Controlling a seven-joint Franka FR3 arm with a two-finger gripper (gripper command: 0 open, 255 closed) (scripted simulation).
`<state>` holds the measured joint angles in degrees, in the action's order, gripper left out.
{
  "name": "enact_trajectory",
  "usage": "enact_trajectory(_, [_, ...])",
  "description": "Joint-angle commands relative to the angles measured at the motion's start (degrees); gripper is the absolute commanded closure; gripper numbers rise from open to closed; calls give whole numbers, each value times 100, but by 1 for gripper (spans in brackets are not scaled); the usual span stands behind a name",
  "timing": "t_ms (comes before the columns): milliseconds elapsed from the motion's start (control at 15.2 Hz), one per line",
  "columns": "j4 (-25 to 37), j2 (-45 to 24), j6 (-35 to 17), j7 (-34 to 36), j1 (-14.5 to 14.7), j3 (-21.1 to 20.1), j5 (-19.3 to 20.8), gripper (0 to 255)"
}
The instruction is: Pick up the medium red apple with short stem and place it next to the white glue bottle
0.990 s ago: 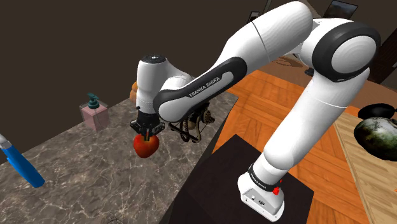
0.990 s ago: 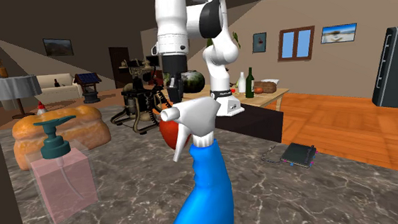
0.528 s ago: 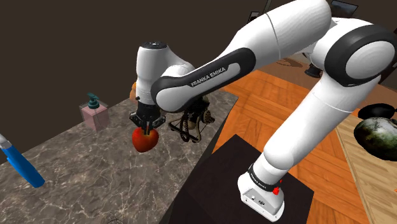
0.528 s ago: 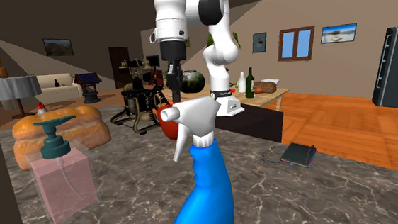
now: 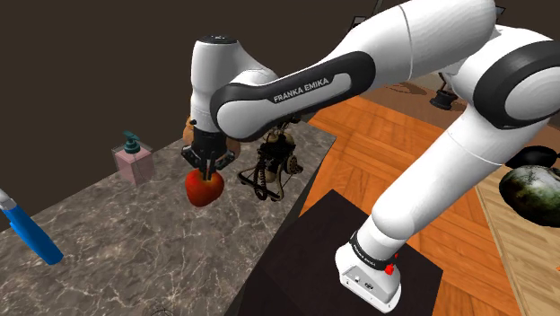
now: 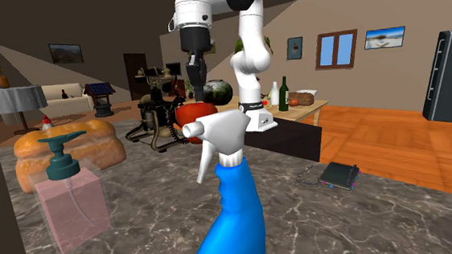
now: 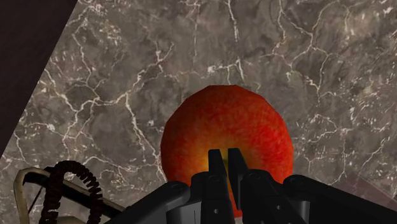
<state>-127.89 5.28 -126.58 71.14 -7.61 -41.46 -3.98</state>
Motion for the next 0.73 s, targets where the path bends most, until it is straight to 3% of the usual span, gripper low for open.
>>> enact_trajectory(0, [68, 110, 158, -68, 2, 29, -81, 255])
enact_trajectory(660, [577, 453, 946, -232, 10, 151, -285, 255])
